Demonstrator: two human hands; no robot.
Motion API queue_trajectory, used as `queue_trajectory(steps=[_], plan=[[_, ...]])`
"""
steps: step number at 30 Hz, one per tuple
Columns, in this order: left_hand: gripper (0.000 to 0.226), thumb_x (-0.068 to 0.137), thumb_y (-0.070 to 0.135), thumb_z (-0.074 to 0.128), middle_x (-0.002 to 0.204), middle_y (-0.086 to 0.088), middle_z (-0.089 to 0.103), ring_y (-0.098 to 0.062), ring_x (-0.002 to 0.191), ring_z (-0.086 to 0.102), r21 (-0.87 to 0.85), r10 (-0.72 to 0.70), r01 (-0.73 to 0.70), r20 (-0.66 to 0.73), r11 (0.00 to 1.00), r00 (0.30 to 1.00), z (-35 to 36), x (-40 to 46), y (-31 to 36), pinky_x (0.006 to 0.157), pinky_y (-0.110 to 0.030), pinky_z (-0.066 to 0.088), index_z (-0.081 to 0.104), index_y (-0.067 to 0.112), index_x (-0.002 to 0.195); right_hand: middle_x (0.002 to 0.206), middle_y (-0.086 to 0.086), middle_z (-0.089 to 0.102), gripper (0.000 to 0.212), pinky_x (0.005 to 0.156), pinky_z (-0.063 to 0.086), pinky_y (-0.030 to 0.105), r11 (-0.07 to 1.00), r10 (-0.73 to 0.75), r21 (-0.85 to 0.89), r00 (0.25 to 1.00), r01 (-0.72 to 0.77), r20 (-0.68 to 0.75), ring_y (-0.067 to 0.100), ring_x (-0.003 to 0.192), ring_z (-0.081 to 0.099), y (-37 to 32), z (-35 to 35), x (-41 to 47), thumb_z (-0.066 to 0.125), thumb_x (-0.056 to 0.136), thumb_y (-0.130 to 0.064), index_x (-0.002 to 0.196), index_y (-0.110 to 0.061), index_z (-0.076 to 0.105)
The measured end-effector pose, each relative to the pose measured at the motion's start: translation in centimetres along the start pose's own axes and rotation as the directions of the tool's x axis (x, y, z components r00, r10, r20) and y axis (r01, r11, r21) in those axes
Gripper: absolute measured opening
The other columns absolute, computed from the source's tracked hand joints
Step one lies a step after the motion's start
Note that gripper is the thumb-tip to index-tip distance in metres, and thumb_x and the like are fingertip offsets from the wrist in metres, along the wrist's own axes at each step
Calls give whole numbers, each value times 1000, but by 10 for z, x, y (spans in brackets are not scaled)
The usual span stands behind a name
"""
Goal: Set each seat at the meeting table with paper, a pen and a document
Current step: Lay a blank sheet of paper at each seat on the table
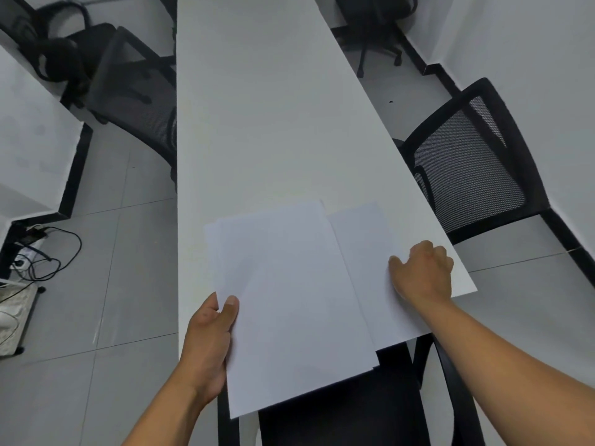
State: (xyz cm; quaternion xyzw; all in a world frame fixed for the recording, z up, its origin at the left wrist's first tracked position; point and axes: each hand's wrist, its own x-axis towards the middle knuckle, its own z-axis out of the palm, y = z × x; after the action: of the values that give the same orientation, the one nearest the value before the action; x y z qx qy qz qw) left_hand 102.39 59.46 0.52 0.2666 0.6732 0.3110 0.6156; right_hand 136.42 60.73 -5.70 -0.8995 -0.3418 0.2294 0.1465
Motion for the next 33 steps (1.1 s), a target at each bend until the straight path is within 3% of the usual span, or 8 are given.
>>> queue_trajectory(steps=[5, 8, 11, 14, 18, 23, 28, 33], plan=[[27, 117, 22, 48, 118, -2, 84, -27, 101, 83, 23, 16, -16, 30, 1000, 999, 10, -10, 9, 88, -44, 62, 71, 24, 132, 108, 1, 61, 30, 81, 45, 37, 960, -180, 232, 980, 157, 84, 22, 103, 59, -22, -16, -28, 59, 105, -39, 108, -10, 64], [28, 117, 22, 47, 120, -2, 83, -27, 104, 82, 36, 25, -27, 48, 999, 999, 15, -20, 14, 94, -48, 62, 71, 26, 133, 82, 10, 57, 55, 72, 43, 38, 886, -196, 462, 935, 39, 297, 20, 74, 53, -40, -30, -53, 51, 104, -57, 89, -4, 54], [28, 117, 22, 47, 121, -3, 83, -28, 106, 82, 38, 42, -44, 61, 998, 997, 17, -31, 20, 97, -49, 62, 69, 24, 135, 80, 1, 48, 51, 73, 43, 39, 828, -221, 558, 879, -60, 423, 21, 71, 47, -51, -41, -77, 52, 99, -64, 84, -16, 43], [28, 118, 23, 47, 120, -4, 83, -29, 106, 82, 31, 67, -69, 71, 997, 995, 15, -45, 29, 96, -49, 62, 69, 22, 135, 100, -2, 78, 41, 94, 63, 51, 752, -243, 639, 835, -159, 493, 23, 90, 77, -55, -50, -94, 65, 93, -51, 105, -12, 66], [27, 118, 24, 47, 119, -4, 83, -28, 106, 82, 28, 99, -101, 81, 994, 992, 8, -69, 41, 97, -52, 62, 70, 21, 132, 107, 2, 83, 17, 95, 63, 55, 697, -305, 703, 827, -144, 472, 29, 97, 81, -56, -69, -116, 65, 100, -20, 115, -18, 72], [28, 118, 23, 47, 122, -8, 82, -33, 111, 80, 1, 143, -143, 82, 990, 986, -10, -102, 53, 104, -58, 59, 70, 18, 133, 121, 22, 73, 47, 98, 54, 72, 705, -335, 705, 840, -77, 427, 52, 112, 68, -66, -93, -148, 72, 85, -38, 119, -7, 60], [28, 117, 21, 47, 122, -9, 82, -33, 112, 80, -33, 210, -208, 87, 978, 974, -36, -129, 69, 107, -59, 58, 69, 16, 134, 107, 5, 83, 14, 96, 61, 64, 667, -390, 745, 845, -15, 366, 37, 98, 80, -90, -119, -185, 69, 99, -23, 111, -15, 71], [28, 117, 19, 48, 120, -12, 82, -36, 109, 80, -68, 277, -271, 97, 960, 956, -79, -148, 90, 99, -54, 61, 70, 14, 133, 104, -1, 83, 9, 94, 63, 60, 654, -419, 754, 858, 59, 297, 29, 94, 81, -125, -136, -234, 66, 103, -17, 109, -17, 72]])
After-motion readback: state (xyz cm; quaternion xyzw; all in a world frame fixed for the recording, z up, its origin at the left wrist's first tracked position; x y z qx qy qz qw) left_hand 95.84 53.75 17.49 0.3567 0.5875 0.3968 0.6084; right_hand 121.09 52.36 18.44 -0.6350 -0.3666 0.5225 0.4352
